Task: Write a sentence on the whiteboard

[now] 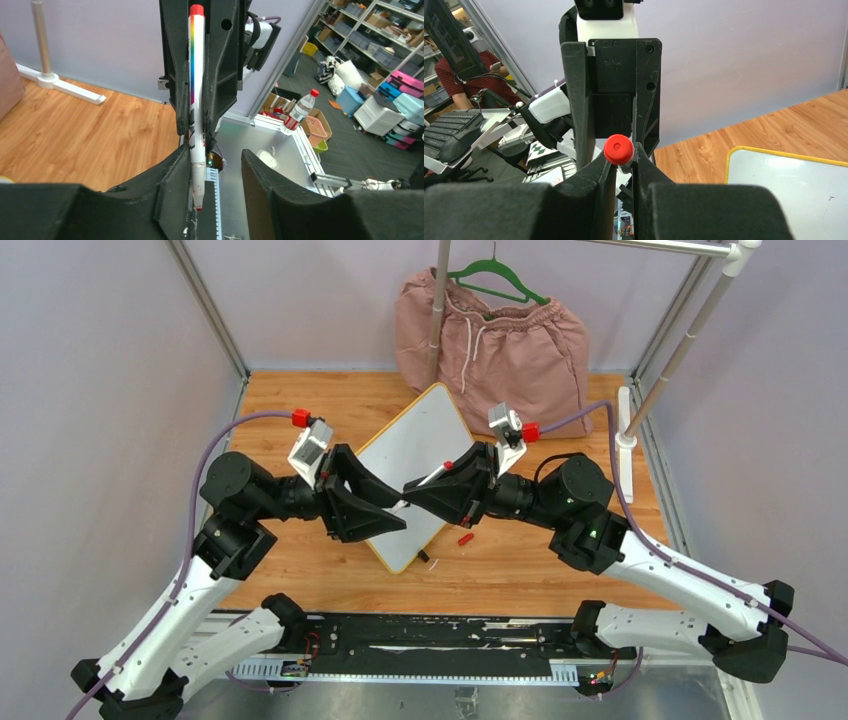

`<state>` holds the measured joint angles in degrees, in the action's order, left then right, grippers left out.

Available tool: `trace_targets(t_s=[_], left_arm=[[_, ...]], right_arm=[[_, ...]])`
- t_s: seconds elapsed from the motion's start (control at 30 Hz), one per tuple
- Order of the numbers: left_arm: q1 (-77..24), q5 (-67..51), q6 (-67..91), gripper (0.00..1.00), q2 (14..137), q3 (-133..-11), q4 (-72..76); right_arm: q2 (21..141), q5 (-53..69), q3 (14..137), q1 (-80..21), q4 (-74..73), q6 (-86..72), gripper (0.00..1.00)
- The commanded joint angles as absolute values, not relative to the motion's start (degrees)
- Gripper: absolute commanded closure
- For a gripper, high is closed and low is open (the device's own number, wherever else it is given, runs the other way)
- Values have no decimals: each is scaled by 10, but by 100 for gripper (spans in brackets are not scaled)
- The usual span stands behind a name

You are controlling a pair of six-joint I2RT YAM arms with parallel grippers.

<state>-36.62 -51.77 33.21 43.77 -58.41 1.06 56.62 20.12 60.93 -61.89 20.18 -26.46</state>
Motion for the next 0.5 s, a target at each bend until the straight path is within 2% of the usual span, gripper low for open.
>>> trace_targets(t_s=[0.0, 0.23, 0.33, 0.37, 0.4, 0.47], left_arm=[[-369, -540, 329, 57, 441, -579, 23], [-369, -541, 326, 80, 444, -577, 23], [-369, -524, 314, 99, 436, -576, 24], [-369, -520, 311, 100, 433, -575, 24], [-369, -520, 308, 100, 431, -575, 24], [-369, -526, 304, 100, 429, -576, 24]], right_arm=[[562, 199, 630, -628, 235, -273, 100], [553, 196, 626, -628, 230, -267, 100], [549, 199, 625, -628, 217, -267, 100], [547, 203, 627, -628, 207, -265, 100], [545, 205, 632, -628, 191, -265, 98], [542, 210, 647, -628, 144, -258, 75]])
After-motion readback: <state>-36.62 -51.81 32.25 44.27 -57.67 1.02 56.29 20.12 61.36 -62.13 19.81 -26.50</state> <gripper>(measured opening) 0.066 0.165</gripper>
